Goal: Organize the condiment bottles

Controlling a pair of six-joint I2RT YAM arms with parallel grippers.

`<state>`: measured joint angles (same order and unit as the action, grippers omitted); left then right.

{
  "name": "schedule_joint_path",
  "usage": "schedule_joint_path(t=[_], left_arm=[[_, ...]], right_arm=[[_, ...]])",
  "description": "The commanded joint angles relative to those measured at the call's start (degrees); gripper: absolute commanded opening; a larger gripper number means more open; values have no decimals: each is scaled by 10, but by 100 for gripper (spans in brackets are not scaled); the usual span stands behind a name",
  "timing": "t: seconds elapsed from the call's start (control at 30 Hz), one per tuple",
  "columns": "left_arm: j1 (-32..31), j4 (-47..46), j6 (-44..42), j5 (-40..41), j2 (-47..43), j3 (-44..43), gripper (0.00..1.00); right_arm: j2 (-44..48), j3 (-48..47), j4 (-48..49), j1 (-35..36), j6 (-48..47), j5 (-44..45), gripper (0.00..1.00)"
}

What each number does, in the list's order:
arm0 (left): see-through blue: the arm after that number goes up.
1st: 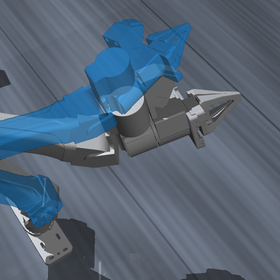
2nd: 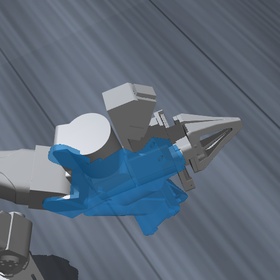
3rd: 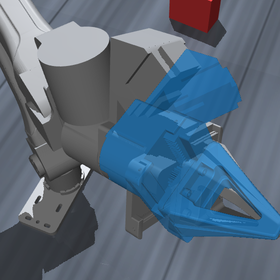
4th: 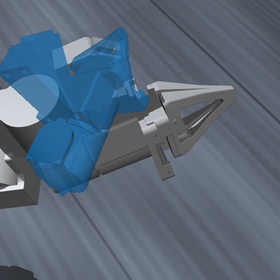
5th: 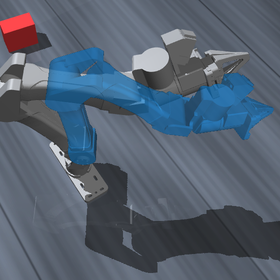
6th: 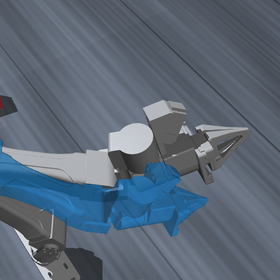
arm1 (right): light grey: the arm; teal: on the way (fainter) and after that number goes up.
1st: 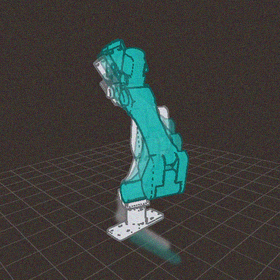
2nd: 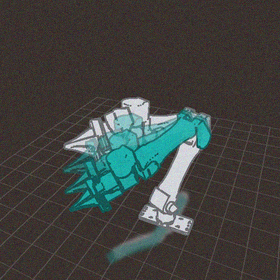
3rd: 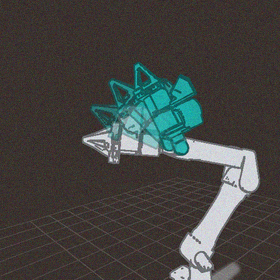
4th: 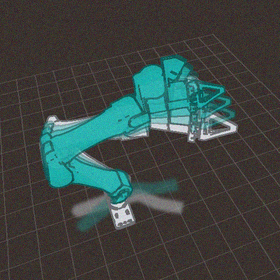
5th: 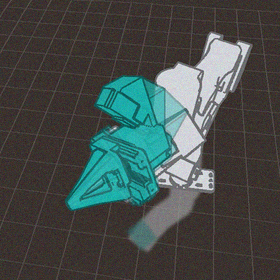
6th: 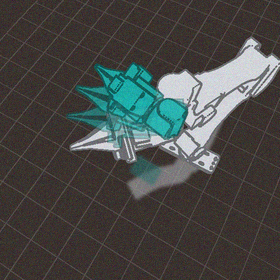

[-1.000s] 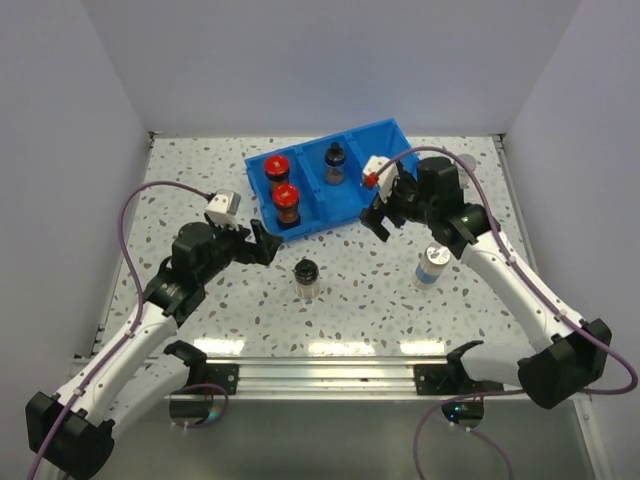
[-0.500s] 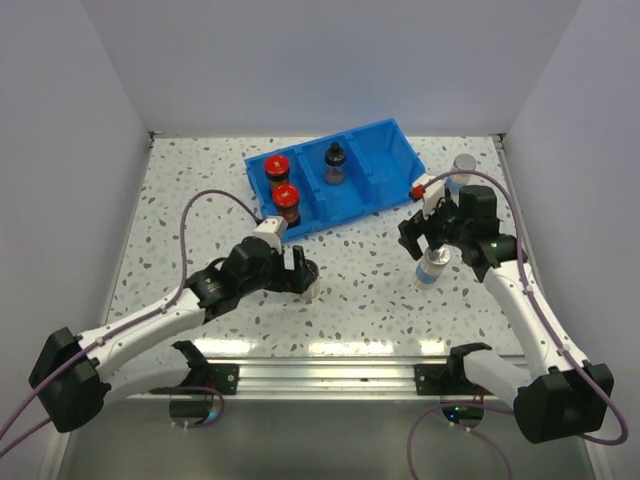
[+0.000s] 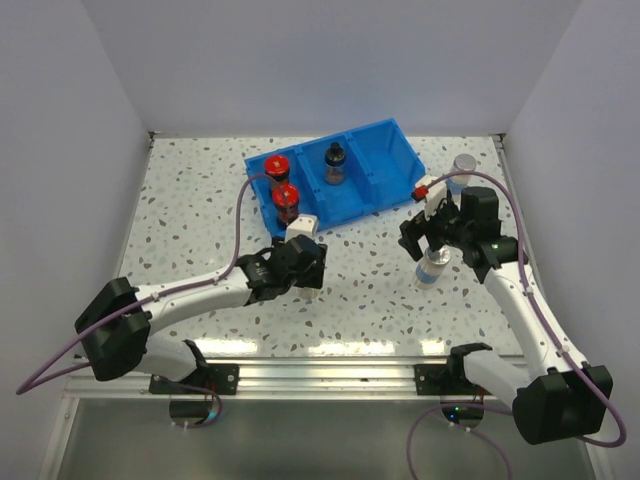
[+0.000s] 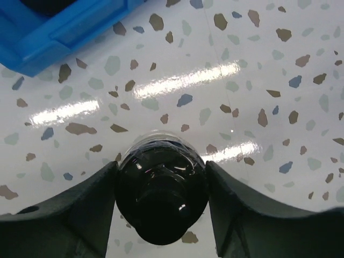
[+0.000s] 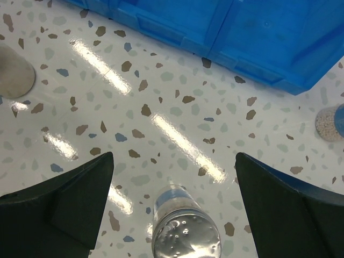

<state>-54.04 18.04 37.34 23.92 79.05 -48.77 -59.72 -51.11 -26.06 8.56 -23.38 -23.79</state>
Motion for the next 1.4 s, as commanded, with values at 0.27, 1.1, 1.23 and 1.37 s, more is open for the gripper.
schedule_joint_path(t=[0.27,1.1,1.23,1.37], left_arm=[[-13,-14,-67,32,0,-86,0],[121,55,-250,-43,410,-692,0],[138,51,-243,-52,443,-697,0],[141,28,-249,-65,456,-683,0]], right_arm=[[14,0,16,-6,6,-24,99],[43,7,9,-12,-25,-29,99],[44,8,9,-11,-26,-28,99],[44,8,9,-12,-26,-28,99]])
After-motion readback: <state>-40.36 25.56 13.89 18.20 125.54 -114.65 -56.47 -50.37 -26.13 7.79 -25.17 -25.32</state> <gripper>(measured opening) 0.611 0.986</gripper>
